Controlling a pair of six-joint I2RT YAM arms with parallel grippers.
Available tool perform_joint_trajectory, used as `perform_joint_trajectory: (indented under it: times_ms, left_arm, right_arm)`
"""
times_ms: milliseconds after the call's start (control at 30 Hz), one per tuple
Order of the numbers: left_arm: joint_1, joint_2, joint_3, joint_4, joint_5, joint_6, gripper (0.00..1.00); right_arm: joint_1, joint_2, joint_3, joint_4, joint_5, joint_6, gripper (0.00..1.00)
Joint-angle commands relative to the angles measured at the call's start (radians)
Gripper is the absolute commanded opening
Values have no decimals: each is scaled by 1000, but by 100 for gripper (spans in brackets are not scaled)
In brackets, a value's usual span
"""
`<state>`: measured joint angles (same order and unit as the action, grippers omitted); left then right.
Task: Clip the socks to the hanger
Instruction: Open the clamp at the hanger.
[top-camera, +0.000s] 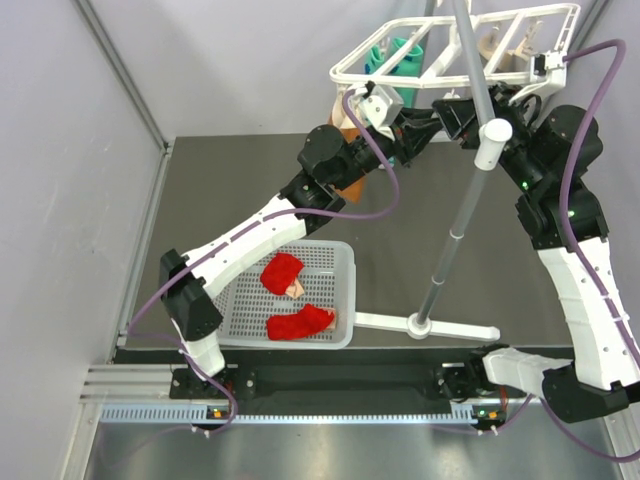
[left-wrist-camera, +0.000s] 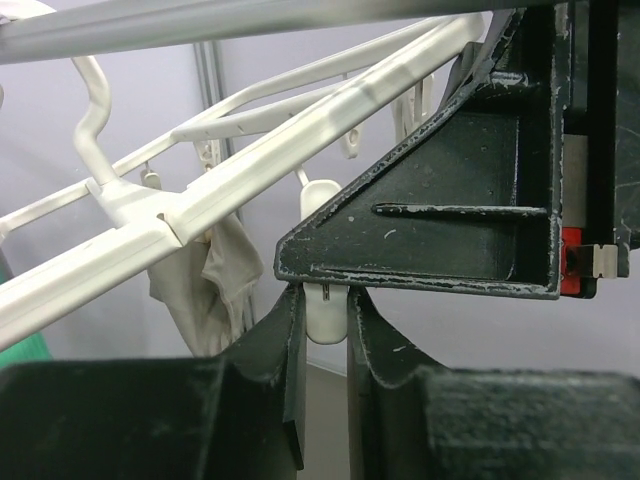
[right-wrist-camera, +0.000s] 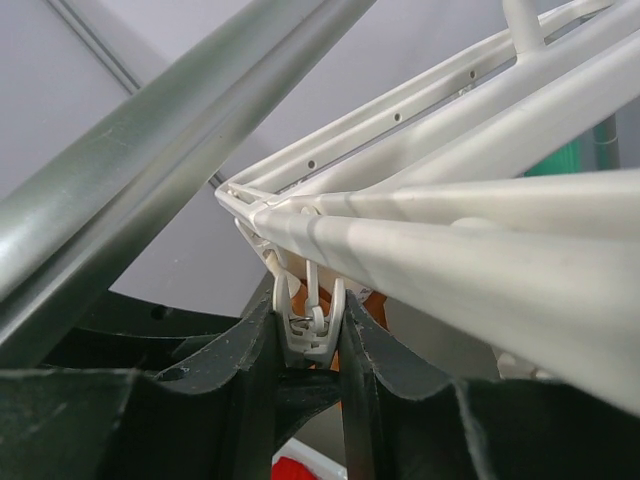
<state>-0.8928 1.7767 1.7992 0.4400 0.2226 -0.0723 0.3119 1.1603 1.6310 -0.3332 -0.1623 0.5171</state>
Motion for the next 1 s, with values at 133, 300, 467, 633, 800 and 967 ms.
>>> perform_joint_trajectory:
  times_ms: [133,300,467,633,800,967]
  left_arm:
    - [-6,-13,35,14,52,-14,0]
    - [-5,-26,20,12,52,-14,0]
    - [-5,-37,6,9,47,-3,0]
    - [-5,-45,-12,19,46,-3,0]
    - [-5,-53,-24,28,49,-6,0]
    - [-6,-54,-24,31,52,-9,0]
  right_arm:
    - [18,-25,40,16,-29,18,26]
    - [18,-47,21,66,15,29,44]
    - [18,-50,20,69,40,23,48]
    - [16,-56,-2,82,55,26,48]
    - [16,-63,-19,100,64,29,42]
    - [16,-56,-23,95,50,26,33]
